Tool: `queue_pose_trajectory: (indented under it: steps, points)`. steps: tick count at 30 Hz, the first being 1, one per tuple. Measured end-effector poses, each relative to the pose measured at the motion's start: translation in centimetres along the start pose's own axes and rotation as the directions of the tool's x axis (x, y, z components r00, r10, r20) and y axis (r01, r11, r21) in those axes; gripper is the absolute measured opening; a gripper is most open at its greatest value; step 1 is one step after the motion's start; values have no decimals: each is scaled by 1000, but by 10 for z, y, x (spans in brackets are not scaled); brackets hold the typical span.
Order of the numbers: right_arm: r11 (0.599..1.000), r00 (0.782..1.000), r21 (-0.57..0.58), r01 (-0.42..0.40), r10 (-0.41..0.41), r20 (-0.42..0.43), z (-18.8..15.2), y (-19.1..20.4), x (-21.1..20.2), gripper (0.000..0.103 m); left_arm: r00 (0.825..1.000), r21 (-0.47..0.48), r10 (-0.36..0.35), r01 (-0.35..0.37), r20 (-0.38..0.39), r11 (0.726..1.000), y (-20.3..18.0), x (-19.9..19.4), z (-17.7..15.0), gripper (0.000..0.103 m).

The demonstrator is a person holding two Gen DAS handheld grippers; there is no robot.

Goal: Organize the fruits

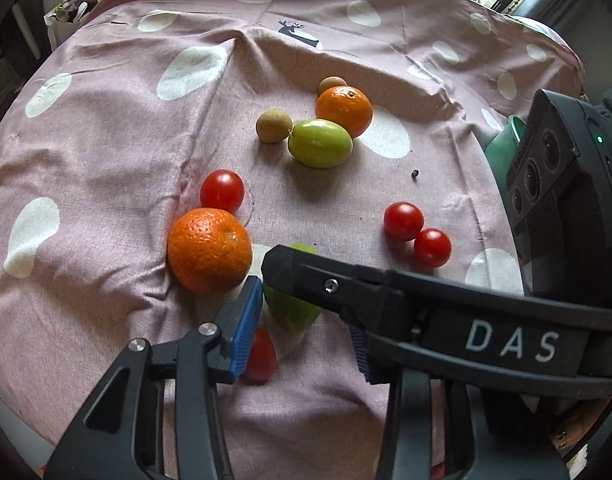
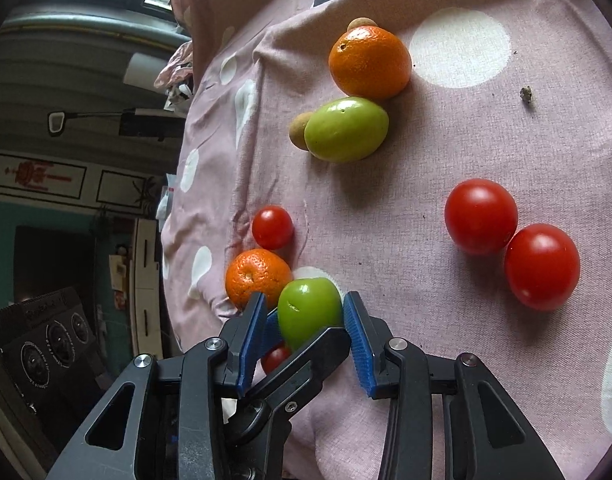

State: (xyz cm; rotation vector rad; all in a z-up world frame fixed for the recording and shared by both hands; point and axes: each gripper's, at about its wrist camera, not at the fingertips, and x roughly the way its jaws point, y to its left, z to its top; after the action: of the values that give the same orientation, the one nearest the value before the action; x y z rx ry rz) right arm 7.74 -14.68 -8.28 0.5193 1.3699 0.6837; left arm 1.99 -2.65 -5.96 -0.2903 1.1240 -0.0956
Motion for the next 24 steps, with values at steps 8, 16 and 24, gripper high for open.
queue_pose_trajectory:
  steps: [8,16,24]
  points:
    - [998,998,-52,22,-19,67,-1,9,-16,41,997,36,-27,25,68,999,-11,-11,1,39]
    - [993,990,-109,41,-26,137,-2,23,-31,41,985,78,-78,66,155,995,-26,-26,0,27]
    - [992,990,-105,74,-60,126,-1,19,-28,41,988,74,-95,87,121,993,-26,-18,1,28]
